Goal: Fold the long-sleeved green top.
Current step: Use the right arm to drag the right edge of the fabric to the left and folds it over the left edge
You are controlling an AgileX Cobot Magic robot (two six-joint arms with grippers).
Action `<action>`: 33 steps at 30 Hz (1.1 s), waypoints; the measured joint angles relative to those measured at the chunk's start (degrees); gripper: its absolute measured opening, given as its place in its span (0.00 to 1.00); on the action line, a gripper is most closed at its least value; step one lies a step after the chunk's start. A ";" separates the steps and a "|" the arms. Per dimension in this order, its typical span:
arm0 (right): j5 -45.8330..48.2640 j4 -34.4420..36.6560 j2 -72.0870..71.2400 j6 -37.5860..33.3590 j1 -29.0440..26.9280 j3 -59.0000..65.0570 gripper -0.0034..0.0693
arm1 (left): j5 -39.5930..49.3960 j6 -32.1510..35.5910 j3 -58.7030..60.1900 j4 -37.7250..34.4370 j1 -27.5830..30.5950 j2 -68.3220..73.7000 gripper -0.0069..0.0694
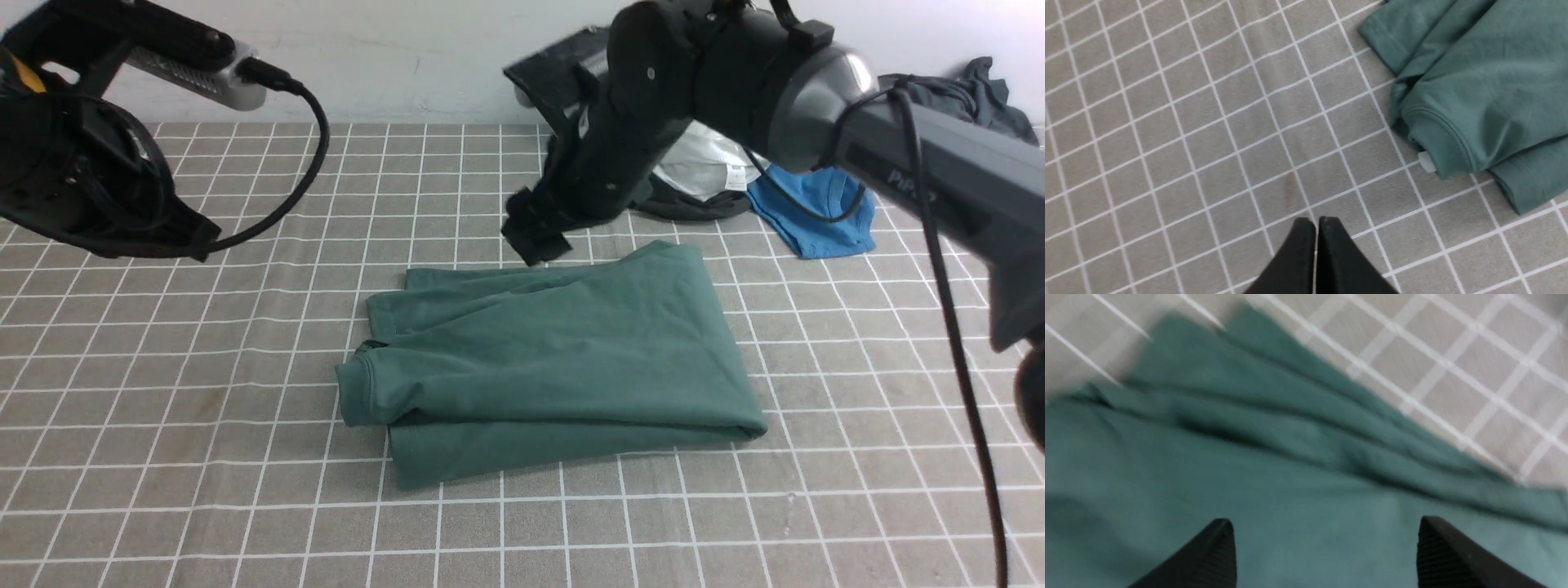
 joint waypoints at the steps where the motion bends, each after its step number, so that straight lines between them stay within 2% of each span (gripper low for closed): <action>1: 3.11 -1.80 1.28 0.08 -0.91 0.18 0.76 | -0.46 0.00 0.00 -2.28 0.00 2.36 0.08; 5: 6.38 -4.45 3.41 0.39 -3.43 0.63 0.71 | -1.83 1.52 0.00 -10.08 -0.60 8.31 0.08; 7: 6.74 -5.08 4.10 1.42 -6.02 0.95 0.67 | -3.15 6.42 0.00 -15.41 -2.76 13.53 0.08; 10: 6.74 -4.06 4.16 1.49 -9.03 0.95 0.60 | -5.63 11.51 0.00 -18.07 -6.89 19.82 0.08; 15: 6.74 1.26 5.79 1.29 -12.37 0.95 0.42 | -8.85 10.43 -0.06 -15.11 -9.40 31.55 0.08; 22: 6.47 6.46 10.13 0.43 -12.86 0.68 0.18 | -7.71 8.44 -1.40 -13.48 -9.42 33.81 0.08; 28: 6.82 8.75 10.13 -1.05 -12.92 -1.71 0.09 | -7.55 8.44 -0.50 -11.83 -9.47 31.12 0.08; 33: 6.86 8.10 7.04 -2.84 -12.92 -7.56 0.07 | -7.31 8.44 -0.17 -10.75 -9.47 21.31 0.08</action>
